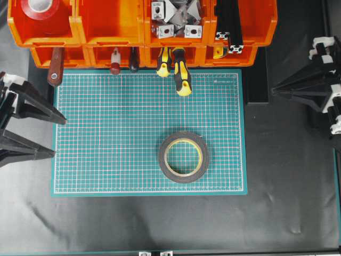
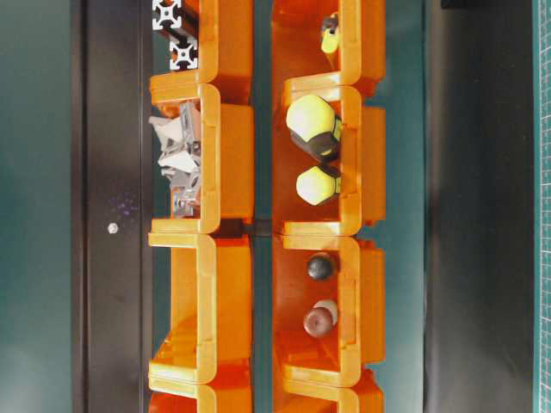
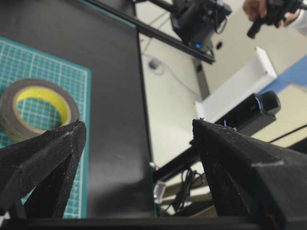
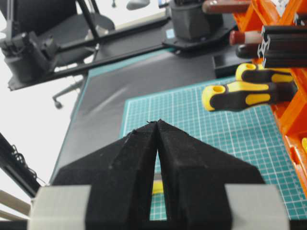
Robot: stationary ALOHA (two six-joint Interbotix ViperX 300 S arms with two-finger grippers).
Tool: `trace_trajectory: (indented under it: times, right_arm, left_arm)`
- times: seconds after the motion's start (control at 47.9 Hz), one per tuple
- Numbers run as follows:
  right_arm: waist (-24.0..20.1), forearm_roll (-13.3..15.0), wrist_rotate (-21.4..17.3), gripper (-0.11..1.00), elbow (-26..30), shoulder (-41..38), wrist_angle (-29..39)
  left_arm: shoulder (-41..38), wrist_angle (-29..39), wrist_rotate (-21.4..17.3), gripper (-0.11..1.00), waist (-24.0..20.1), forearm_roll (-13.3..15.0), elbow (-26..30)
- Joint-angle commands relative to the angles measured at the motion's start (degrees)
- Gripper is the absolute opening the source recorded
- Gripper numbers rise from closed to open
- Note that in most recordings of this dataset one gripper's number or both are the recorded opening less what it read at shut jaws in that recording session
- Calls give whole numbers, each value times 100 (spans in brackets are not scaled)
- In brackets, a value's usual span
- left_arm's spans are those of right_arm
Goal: Pick foam from container rack with left arm.
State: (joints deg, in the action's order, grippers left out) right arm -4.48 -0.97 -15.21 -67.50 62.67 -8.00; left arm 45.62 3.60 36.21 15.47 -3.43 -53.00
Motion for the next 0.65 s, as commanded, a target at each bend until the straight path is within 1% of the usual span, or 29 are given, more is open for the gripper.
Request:
trace_trajectory:
  times: [0.0, 0.626]
  right_arm:
    - [44, -9, 0, -1, 97, 26, -9]
    - [70, -9, -9, -1, 97, 176, -35]
  left_arm:
    - [70, -26, -26, 86, 26, -18, 35]
    - [694, -26, -18, 86, 9, -18, -255]
